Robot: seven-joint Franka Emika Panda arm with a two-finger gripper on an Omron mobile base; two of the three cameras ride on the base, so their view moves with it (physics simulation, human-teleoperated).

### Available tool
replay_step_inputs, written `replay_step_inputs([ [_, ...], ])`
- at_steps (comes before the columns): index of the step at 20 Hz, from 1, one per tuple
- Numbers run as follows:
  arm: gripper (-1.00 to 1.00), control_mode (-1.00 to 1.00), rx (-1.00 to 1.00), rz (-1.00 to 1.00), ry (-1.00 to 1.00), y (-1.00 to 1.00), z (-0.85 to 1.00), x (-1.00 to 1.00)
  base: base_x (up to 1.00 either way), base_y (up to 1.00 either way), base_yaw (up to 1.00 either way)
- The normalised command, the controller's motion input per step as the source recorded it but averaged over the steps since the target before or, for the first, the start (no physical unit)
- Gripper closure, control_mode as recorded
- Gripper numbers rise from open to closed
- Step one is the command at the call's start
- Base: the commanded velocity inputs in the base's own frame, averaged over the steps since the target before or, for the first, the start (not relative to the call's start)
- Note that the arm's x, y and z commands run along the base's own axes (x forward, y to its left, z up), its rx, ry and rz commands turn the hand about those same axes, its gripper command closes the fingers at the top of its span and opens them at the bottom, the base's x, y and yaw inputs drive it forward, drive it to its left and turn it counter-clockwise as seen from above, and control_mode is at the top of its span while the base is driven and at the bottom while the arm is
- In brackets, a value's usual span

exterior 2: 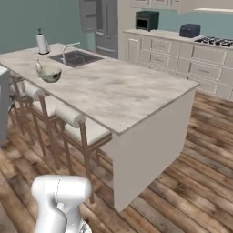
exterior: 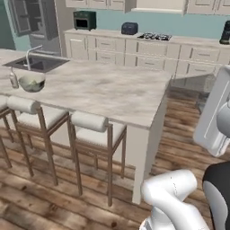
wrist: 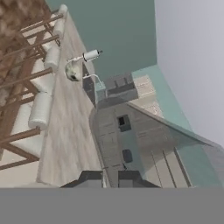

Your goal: There is a bowl on the dining counter. Grab a lemon wedge from the fridge and place it in the bowl. Then get the liquor bottle and glass cup from the cabinet and place them next to the bowl.

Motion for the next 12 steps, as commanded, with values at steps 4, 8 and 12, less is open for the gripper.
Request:
replay_step_inputs([
  [4, 1.0, 1.0, 0.0, 0.0, 0.0, 0.0, 0.0, 0.0, 0.3, 1.0, -0.37],
  [8, 1.0, 1.0, 0.0, 0.0, 0.0, 0.0, 0.0, 0.0, 0.33, 1.0, -0.41],
  [12, 1.0, 1.0, 0.0, 0.0, 0.0, 0.0, 0.0, 0.0, 0.28, 1.0, -0.37],
])
